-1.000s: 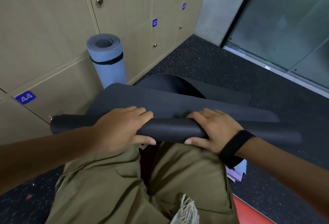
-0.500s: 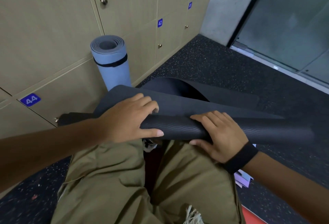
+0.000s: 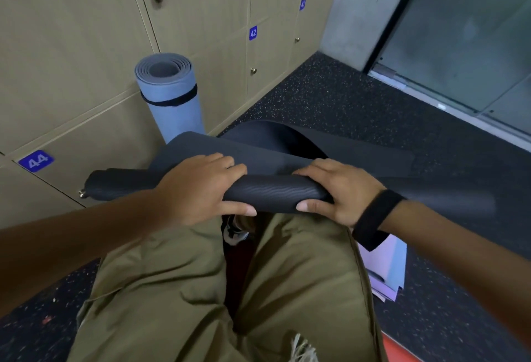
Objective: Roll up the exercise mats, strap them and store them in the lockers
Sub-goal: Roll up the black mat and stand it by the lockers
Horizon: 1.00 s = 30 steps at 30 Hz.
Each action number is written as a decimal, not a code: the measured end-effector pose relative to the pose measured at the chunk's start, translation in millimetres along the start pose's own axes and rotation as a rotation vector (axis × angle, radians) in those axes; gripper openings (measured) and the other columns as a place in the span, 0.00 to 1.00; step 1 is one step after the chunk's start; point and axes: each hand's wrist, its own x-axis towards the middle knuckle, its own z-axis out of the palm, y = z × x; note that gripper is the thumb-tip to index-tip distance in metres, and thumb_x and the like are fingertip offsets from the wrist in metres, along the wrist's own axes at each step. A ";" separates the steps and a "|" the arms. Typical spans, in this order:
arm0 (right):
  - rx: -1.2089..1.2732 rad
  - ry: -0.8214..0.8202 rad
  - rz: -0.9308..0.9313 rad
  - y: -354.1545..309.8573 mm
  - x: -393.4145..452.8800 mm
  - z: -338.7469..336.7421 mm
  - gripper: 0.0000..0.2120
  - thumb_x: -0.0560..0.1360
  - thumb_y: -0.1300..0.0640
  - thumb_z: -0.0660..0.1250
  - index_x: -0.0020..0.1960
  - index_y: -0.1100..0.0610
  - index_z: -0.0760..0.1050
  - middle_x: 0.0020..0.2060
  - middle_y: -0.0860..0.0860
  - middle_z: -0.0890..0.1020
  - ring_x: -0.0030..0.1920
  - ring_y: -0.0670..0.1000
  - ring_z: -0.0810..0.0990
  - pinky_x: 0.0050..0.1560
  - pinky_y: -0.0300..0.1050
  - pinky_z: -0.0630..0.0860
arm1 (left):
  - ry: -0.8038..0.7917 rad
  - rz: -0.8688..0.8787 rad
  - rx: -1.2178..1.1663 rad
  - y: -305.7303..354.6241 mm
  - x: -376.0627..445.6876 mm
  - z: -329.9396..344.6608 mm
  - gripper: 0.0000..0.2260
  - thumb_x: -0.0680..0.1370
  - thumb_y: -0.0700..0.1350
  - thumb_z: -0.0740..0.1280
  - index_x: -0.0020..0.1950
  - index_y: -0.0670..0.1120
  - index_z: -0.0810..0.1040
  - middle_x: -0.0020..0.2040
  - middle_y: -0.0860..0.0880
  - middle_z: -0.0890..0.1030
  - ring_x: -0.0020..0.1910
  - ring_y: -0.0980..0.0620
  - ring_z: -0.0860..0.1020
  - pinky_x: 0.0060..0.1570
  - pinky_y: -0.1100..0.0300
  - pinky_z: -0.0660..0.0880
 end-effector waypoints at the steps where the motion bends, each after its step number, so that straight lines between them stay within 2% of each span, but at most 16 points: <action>1: -0.049 0.044 -0.019 0.8 -1.7 1.5 0.37 0.74 0.26 0.53 0.72 0.50 0.71 0.61 0.48 0.77 0.61 0.52 0.76 0.57 0.46 0.70 | -0.062 -0.019 -0.057 -3.1 3.6 -1.1 0.33 0.71 0.81 0.50 0.54 0.54 0.73 0.42 0.56 0.73 0.43 0.55 0.72 0.39 0.57 0.66; 5: -0.311 0.229 -0.027 1.1 -11.6 12.4 0.38 0.74 0.28 0.56 0.72 0.54 0.72 0.58 0.53 0.78 0.55 0.57 0.78 0.54 0.53 0.76 | -0.260 -0.084 -0.344 -13.3 19.0 -8.1 0.30 0.69 0.81 0.55 0.48 0.57 0.73 0.42 0.55 0.77 0.42 0.58 0.75 0.44 0.58 0.70; 7: -0.292 0.268 0.015 -0.1 -13.7 20.2 0.37 0.75 0.29 0.57 0.72 0.55 0.72 0.57 0.54 0.79 0.55 0.59 0.78 0.54 0.54 0.76 | -0.310 -0.095 -0.373 -15.6 24.2 -9.6 0.28 0.70 0.80 0.58 0.47 0.56 0.74 0.42 0.55 0.78 0.44 0.58 0.75 0.46 0.58 0.69; 9: -0.233 0.276 0.049 -0.1 -11.6 24.6 0.34 0.76 0.31 0.57 0.71 0.54 0.73 0.56 0.52 0.80 0.54 0.58 0.78 0.54 0.55 0.75 | -0.328 -0.090 -0.310 -16.7 27.0 -9.2 0.28 0.71 0.79 0.58 0.50 0.56 0.74 0.45 0.57 0.77 0.47 0.58 0.72 0.50 0.58 0.68; 11: -0.192 0.287 0.043 1.2 -10.0 26.8 0.32 0.76 0.31 0.56 0.69 0.53 0.74 0.55 0.50 0.81 0.53 0.58 0.78 0.53 0.55 0.75 | -0.244 -0.061 -0.231 -16.1 25.2 -8.0 0.31 0.71 0.80 0.55 0.56 0.56 0.73 0.50 0.60 0.73 0.51 0.57 0.70 0.53 0.58 0.66; 13: -0.159 0.289 0.032 3.2 -8.4 25.8 0.31 0.77 0.31 0.56 0.67 0.52 0.74 0.54 0.50 0.81 0.52 0.57 0.78 0.51 0.55 0.74 | -0.084 -0.020 -0.156 -16.0 20.1 -5.4 0.33 0.72 0.79 0.55 0.62 0.55 0.72 0.55 0.59 0.72 0.53 0.56 0.70 0.57 0.57 0.67; 17: -0.029 0.164 0.077 8.5 1.4 12.1 0.35 0.74 0.27 0.53 0.69 0.50 0.73 0.57 0.48 0.81 0.55 0.54 0.77 0.54 0.52 0.71 | 0.225 0.032 -0.005 -4.7 11.1 -2.3 0.29 0.78 0.71 0.58 0.65 0.49 0.76 0.56 0.52 0.77 0.50 0.50 0.75 0.51 0.54 0.71; 19: 0.084 0.096 0.111 13.1 7.2 2.4 0.36 0.72 0.27 0.54 0.69 0.48 0.73 0.58 0.46 0.79 0.57 0.51 0.75 0.55 0.49 0.70 | 0.314 0.026 0.082 1.1 9.1 0.3 0.32 0.78 0.70 0.60 0.65 0.44 0.77 0.56 0.48 0.79 0.50 0.46 0.76 0.50 0.51 0.73; 22: 0.323 -0.012 0.142 23.5 16.4 -8.9 0.29 0.71 0.31 0.63 0.66 0.44 0.74 0.55 0.38 0.79 0.55 0.42 0.76 0.57 0.46 0.71 | 0.319 0.017 0.144 3.2 9.2 7.0 0.36 0.77 0.71 0.59 0.68 0.41 0.76 0.58 0.45 0.80 0.51 0.43 0.78 0.50 0.47 0.75; 25: 0.436 -0.102 0.162 37.0 28.8 -9.7 0.25 0.68 0.27 0.66 0.61 0.38 0.75 0.52 0.35 0.81 0.55 0.37 0.78 0.61 0.48 0.74 | 0.302 0.005 0.116 -1.0 13.3 15.7 0.36 0.77 0.71 0.59 0.68 0.43 0.77 0.55 0.46 0.80 0.47 0.44 0.79 0.47 0.47 0.76; 27: 0.408 -0.147 0.172 42.2 35.8 -8.7 0.27 0.67 0.24 0.64 0.61 0.37 0.75 0.53 0.37 0.81 0.57 0.41 0.79 0.64 0.53 0.74 | 0.303 0.016 0.083 -4.3 15.8 20.4 0.34 0.77 0.71 0.58 0.66 0.43 0.79 0.52 0.47 0.80 0.44 0.45 0.79 0.43 0.49 0.76; 30: 0.257 -0.174 0.180 36.4 39.5 -11.4 0.36 0.66 0.21 0.54 0.65 0.39 0.73 0.55 0.38 0.77 0.61 0.44 0.74 0.65 0.53 0.71 | 0.303 0.029 0.049 -8.8 18.2 22.7 0.34 0.77 0.71 0.57 0.63 0.45 0.80 0.48 0.49 0.81 0.42 0.47 0.80 0.41 0.51 0.77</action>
